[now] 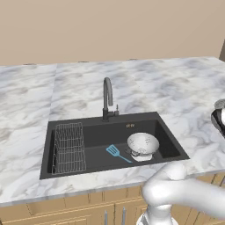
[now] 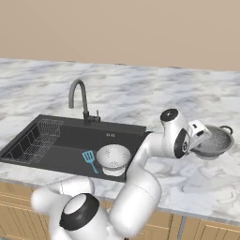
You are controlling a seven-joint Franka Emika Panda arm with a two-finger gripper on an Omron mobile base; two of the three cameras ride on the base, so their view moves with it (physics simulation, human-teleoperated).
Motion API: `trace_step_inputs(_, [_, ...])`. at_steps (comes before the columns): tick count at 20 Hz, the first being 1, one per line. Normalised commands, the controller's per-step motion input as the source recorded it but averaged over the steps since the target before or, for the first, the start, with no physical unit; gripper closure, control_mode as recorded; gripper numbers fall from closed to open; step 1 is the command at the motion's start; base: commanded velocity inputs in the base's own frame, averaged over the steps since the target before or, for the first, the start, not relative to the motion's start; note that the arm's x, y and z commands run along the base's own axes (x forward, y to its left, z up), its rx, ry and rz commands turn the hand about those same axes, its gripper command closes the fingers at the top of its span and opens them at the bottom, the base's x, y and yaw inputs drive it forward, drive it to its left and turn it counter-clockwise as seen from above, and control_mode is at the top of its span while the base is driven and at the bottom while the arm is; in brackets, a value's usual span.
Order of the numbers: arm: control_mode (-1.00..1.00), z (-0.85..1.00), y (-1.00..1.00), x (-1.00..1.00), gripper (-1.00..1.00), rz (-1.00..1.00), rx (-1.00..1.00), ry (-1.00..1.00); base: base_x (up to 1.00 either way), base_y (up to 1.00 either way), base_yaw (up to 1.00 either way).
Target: Pick the colander and colander and place them in the sink. Then turn on the water.
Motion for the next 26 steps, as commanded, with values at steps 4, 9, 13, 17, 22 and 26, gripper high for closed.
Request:
trace_step_inputs(4, [-1.00,0.81,1.00,0.00,1.00,0.32,-0.01,0.02,0.00,0.00,0.00])
trace_step_inputs(9, [-1.00,0.77,1.00,0.00,1.00,0.38,0.01,0.12,0.00,0.00,0.00])
trace_step_inputs(13, [-1.00,0.46,1.00,-0.02,1.00,0.46,0.12,0.23,0.00,0.00,0.00])
trace_step_inputs(17, [-1.00,0.05,1.00,-0.04,1.00,0.54,0.14,0.29,0.00,0.00,0.00])
trace_step_inputs(22, [-1.00,-0.01,0.98,0.00,1.00,0.51,0.01,0.24,0.00,0.00,0.00])
trace_step_inputs(26, [-1.00,-0.22,0.75,-0.04,1.00,0.25,0.01,0.09,0.00,0.00,0.00])
